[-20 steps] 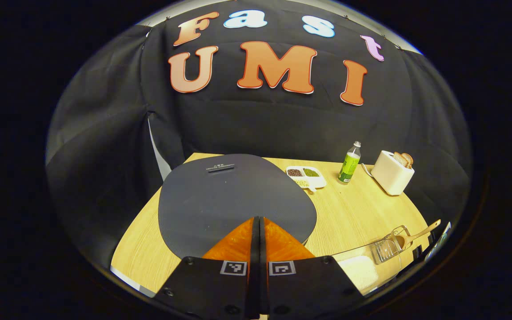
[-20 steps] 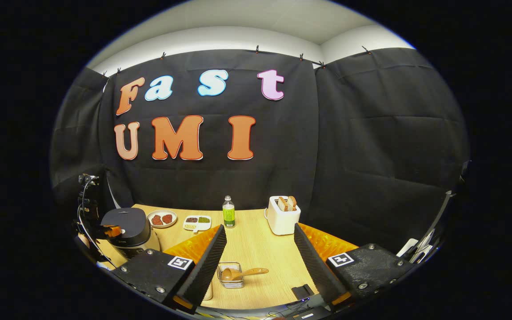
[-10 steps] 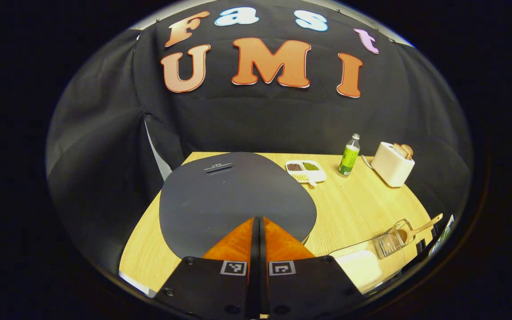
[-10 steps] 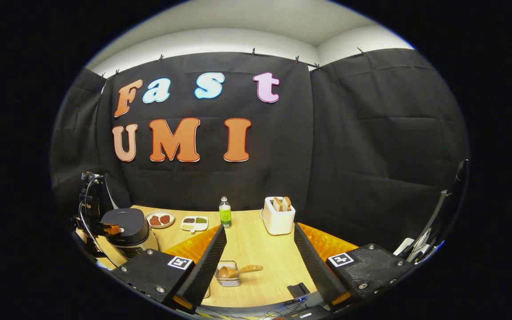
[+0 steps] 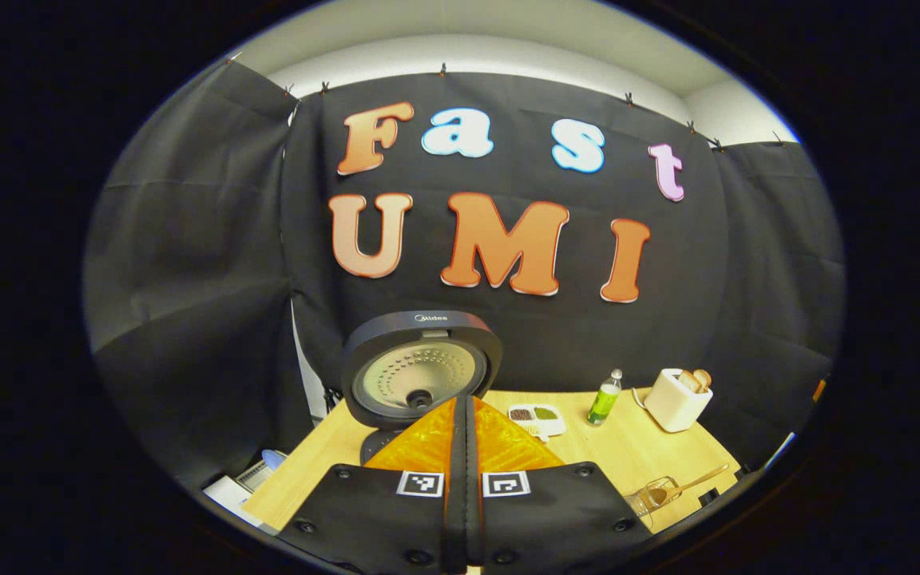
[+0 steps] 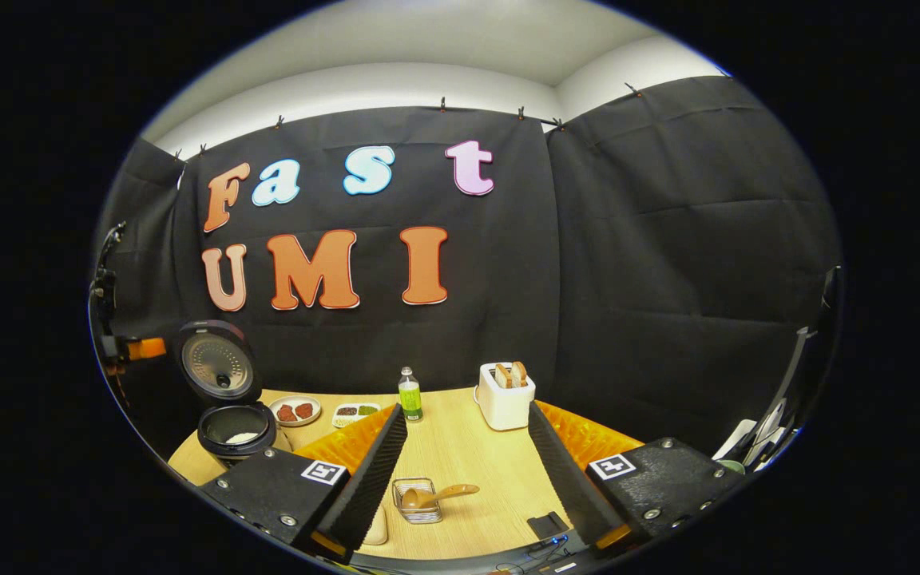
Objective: Close the left gripper, press the button to open the rice cooker; take a wooden spoon from the chopstick holder with the right hand, scoop a spoonful of rice and pour it into the rice cooker, then put the wooden spoon back into the chopstick holder.
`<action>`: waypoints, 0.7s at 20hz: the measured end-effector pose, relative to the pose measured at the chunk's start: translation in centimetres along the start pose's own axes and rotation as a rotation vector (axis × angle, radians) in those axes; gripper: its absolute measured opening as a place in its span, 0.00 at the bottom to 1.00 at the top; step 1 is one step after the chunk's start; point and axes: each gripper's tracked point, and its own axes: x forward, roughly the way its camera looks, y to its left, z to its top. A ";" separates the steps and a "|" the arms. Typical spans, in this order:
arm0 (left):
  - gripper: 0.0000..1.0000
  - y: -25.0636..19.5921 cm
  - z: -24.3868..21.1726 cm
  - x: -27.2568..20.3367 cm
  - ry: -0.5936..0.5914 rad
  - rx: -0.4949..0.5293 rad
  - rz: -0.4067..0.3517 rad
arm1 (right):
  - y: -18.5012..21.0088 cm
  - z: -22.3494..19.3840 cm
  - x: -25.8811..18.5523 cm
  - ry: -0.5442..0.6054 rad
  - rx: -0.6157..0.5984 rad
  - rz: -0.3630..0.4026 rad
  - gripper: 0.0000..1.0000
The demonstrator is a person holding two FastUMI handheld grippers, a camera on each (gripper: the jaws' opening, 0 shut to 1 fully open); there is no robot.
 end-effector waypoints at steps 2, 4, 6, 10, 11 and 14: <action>0.04 0.6 1.8 -1.6 -0.025 0.001 0.010 | 0.0 -0.1 0.0 -0.013 -0.004 0.010 0.95; 0.07 1.6 2.8 -2.7 -0.055 0.012 0.041 | -0.1 -0.4 0.1 -0.027 -0.006 0.019 0.95; 0.05 2.6 3.9 -4.1 -0.084 0.037 0.067 | -0.7 -0.4 0.5 -0.070 -0.005 0.004 0.95; 0.04 4.1 4.7 -6.3 -0.113 0.077 0.101 | -0.8 -3.3 2.9 -0.055 0.048 0.006 0.95; 0.14 4.5 5.2 -6.6 -0.130 0.073 0.119 | -1.3 -4.5 3.6 -0.041 0.059 0.001 0.95; 0.61 6.9 7.3 -8.9 -0.208 0.081 0.213 | -2.0 -7.5 4.9 -0.008 0.074 -0.003 0.95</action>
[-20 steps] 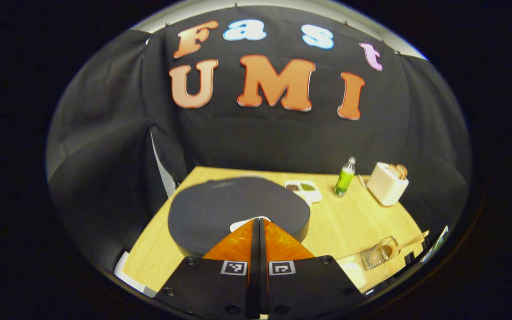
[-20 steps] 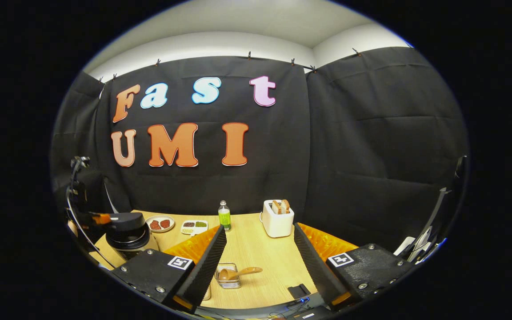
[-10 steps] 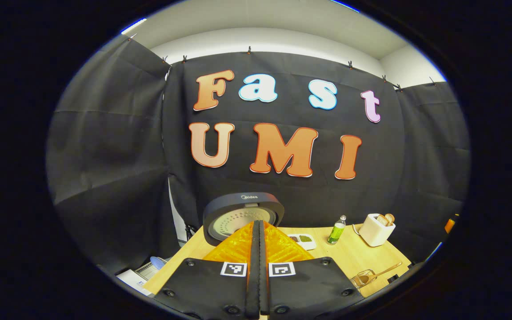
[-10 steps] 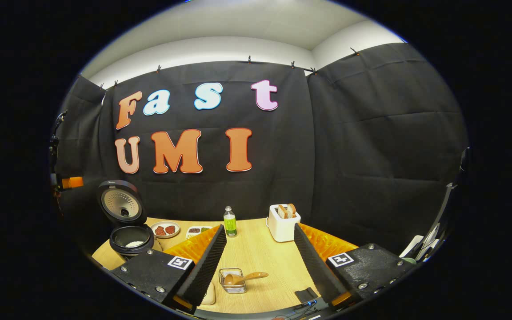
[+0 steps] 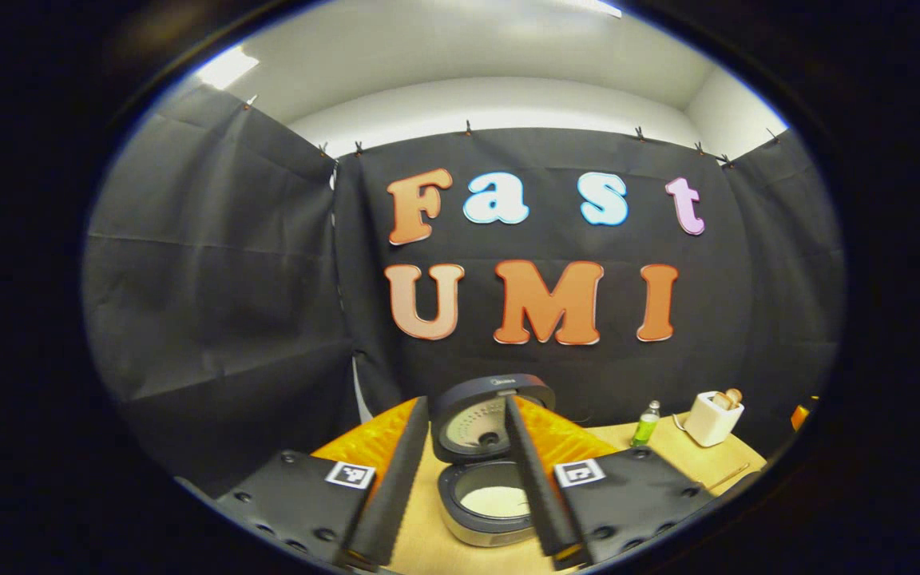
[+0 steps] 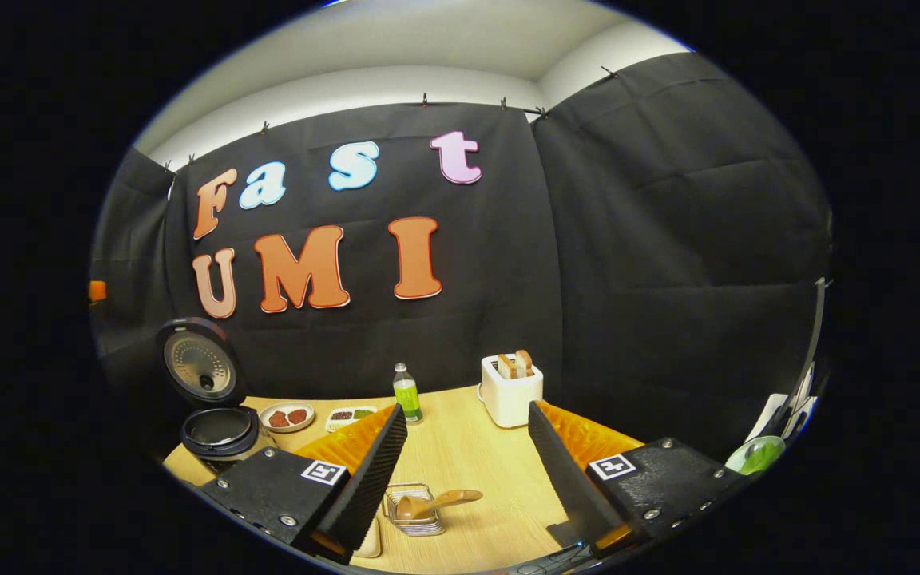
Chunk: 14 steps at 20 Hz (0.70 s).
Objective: Close the left gripper, press the button to open the rice cooker; take a wooden spoon from the chopstick holder with the right hand, scoop a spoonful of rice and pour it into the rice cooker, then put the wooden spoon back into the chopstick holder.
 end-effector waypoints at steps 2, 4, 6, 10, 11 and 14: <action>0.77 0.6 1.4 -1.2 -0.033 -0.020 0.019 | -0.3 -2.3 1.2 0.040 0.021 0.004 0.95; 0.81 2.3 2.7 -2.2 -0.069 -0.012 0.060 | -0.5 -4.7 2.4 0.086 0.044 0.006 0.95; 0.84 3.8 3.5 -2.9 -0.109 0.012 0.119 | -0.5 -7.1 3.6 0.131 0.071 0.010 0.95; 0.89 5.8 3.2 -4.4 -0.104 -0.022 0.184 | -0.1 -11.9 4.9 0.236 0.138 0.028 0.95; 0.90 6.5 2.9 -4.5 -0.095 -0.023 0.206 | 0.0 -12.9 5.0 0.255 0.148 0.039 0.95; 0.94 7.7 1.9 -4.7 -0.070 0.002 0.264 | 0.5 -15.5 5.5 0.322 0.195 0.053 0.91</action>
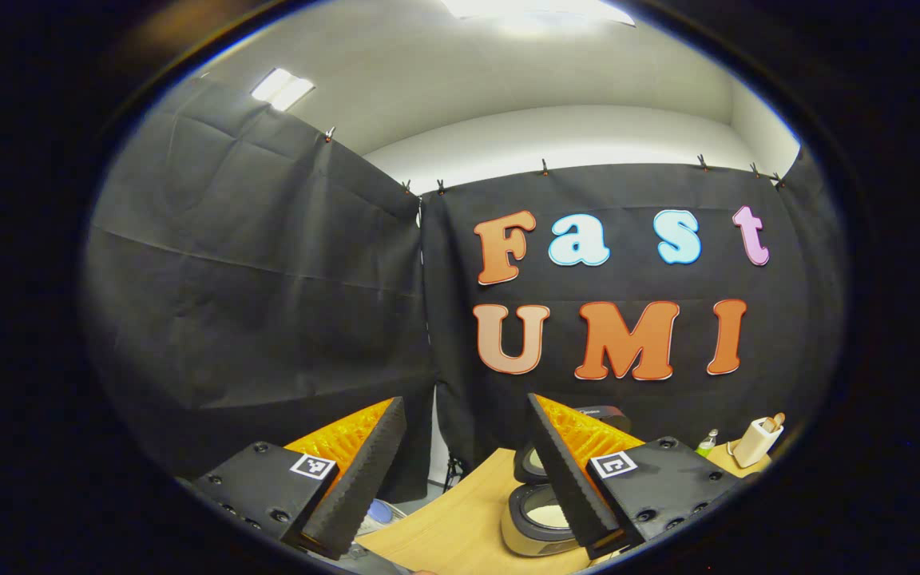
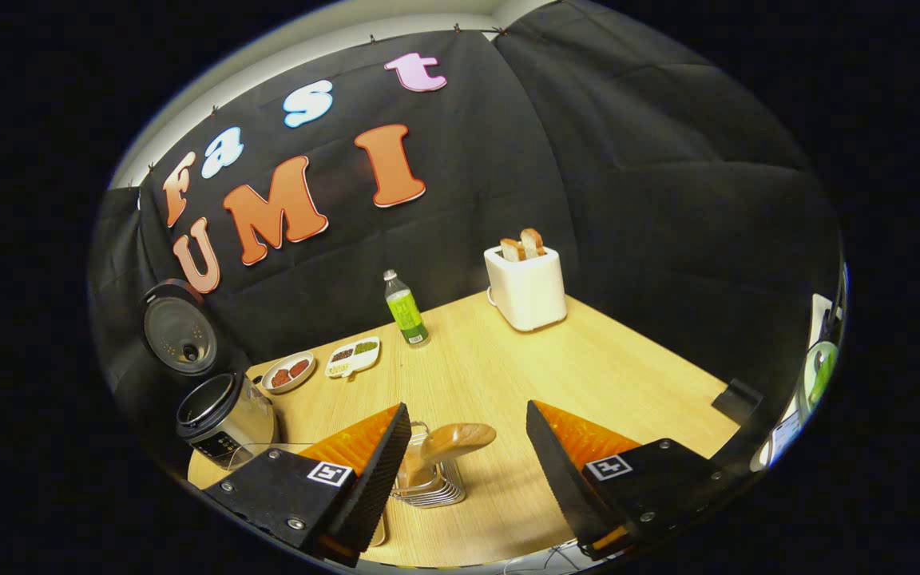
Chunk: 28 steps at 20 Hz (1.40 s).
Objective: Close the left gripper, press the button to open the rice cooker; take a wooden spoon from the chopstick holder with the right hand, scoop a spoonful of rice and pour it into the rice cooker, then put the wooden spoon back into the chopstick holder.
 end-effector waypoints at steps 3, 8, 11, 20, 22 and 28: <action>0.97 0.2 -1.1 0.1 0.026 0.003 0.024 | 0.2 -1.4 1.1 0.049 0.086 0.014 0.81; 0.97 0.7 -2.4 -0.1 0.053 0.008 0.057 | 1.9 -1.2 1.8 0.082 0.157 0.079 0.52; 0.97 0.3 -3.5 -0.1 0.074 -0.005 0.055 | 3.4 -0.8 1.9 0.095 0.217 0.138 0.42; 0.97 1.1 -2.6 0.8 0.055 0.016 0.042 | 6.3 0.9 3.1 0.063 0.127 0.176 0.15; 0.97 1.3 -2.5 1.2 0.050 0.012 0.035 | 7.4 2.0 2.8 0.034 0.072 0.189 0.15; 0.97 1.0 -3.4 3.5 0.056 0.000 -0.039 | 10.2 6.5 -0.2 -0.103 -0.064 0.184 0.15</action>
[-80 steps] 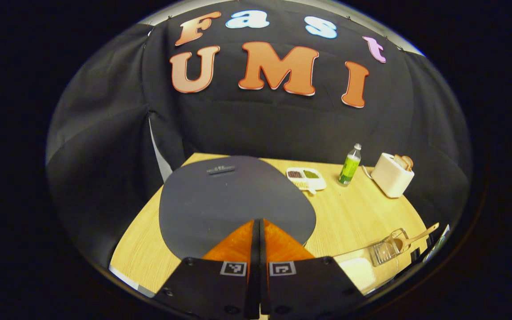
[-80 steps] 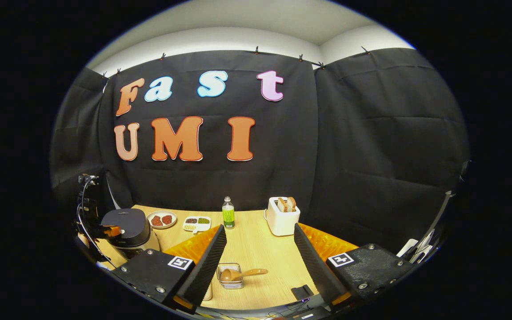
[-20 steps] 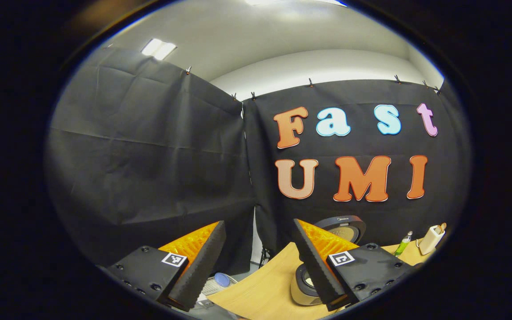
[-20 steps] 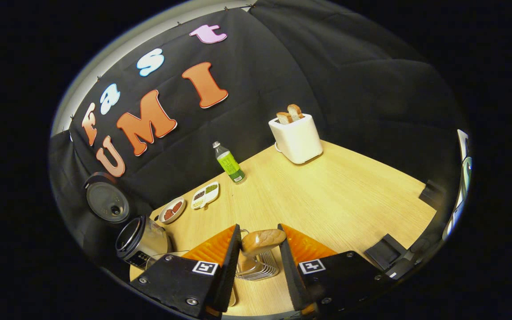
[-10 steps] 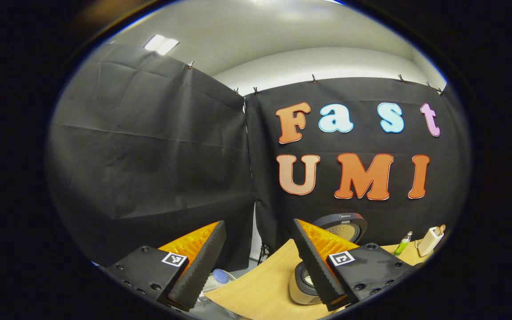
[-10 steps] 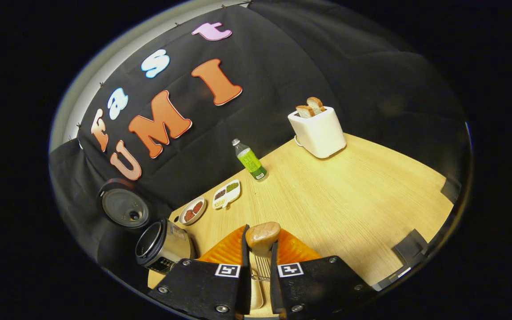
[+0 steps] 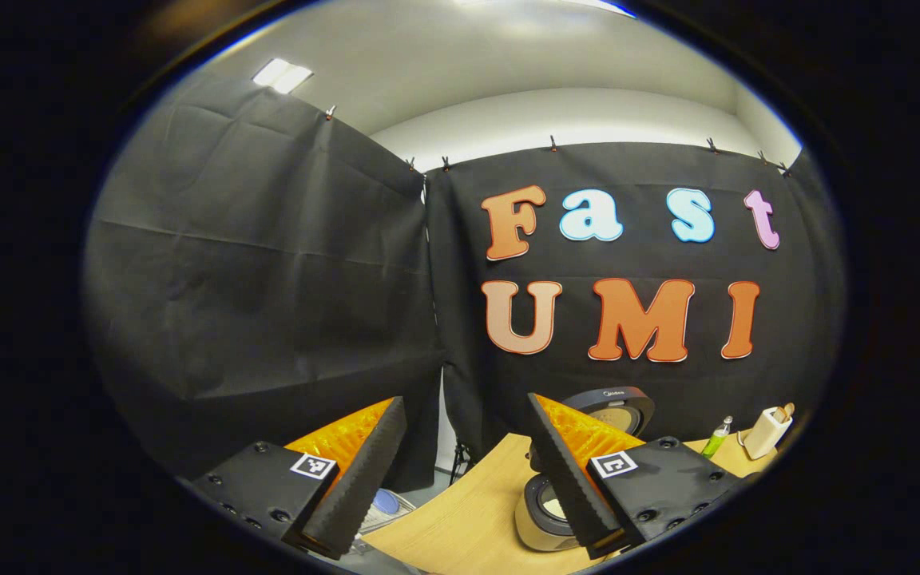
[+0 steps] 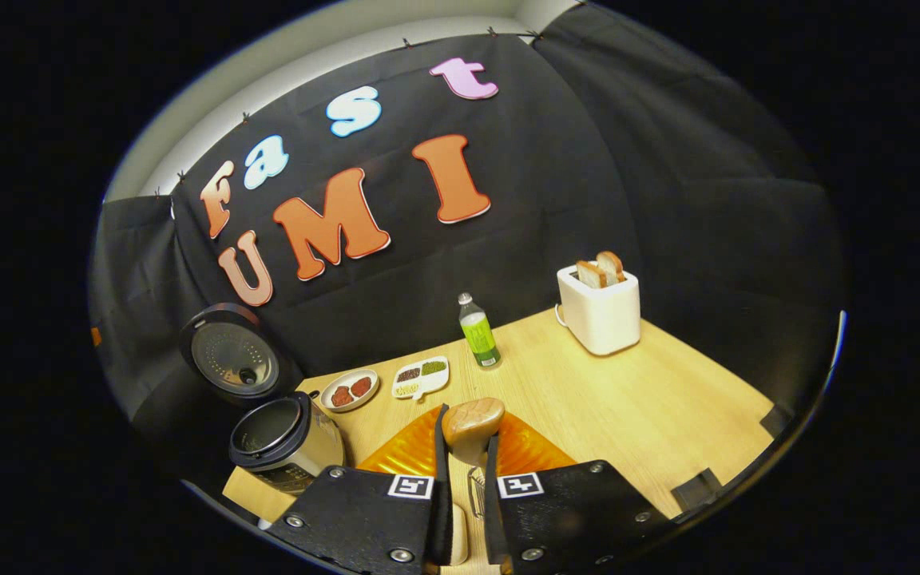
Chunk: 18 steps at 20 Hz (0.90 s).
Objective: Close the left gripper, press the button to open the rice cooker; take a wooden spoon from the chopstick holder with the right hand, scoop a spoonful of rice and pour it into the rice cooker, then put the wooden spoon back into the chopstick holder.
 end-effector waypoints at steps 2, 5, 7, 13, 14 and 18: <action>0.97 0.2 -0.2 0.9 -0.003 0.004 -0.024 | 2.2 1.1 -1.2 -0.030 -0.032 0.021 0.15; 0.97 0.4 -0.6 2.3 0.002 -0.006 -0.072 | 5.5 1.7 -2.8 -0.061 -0.055 0.047 0.15; 0.97 1.0 -1.1 3.2 0.011 -0.008 -0.097 | 7.9 1.3 -3.6 -0.070 -0.057 0.069 0.15; 0.97 2.8 -2.2 5.5 0.031 0.007 -0.140 | 12.1 -4.0 -2.9 -0.029 -0.137 0.079 0.15; 0.97 3.1 -2.4 5.8 0.037 0.016 -0.145 | 12.2 -5.4 -2.3 -0.013 -0.153 0.067 0.15; 0.97 3.7 -3.5 6.5 0.060 0.049 -0.168 | 12.3 -9.7 0.0 0.051 -0.214 0.031 0.15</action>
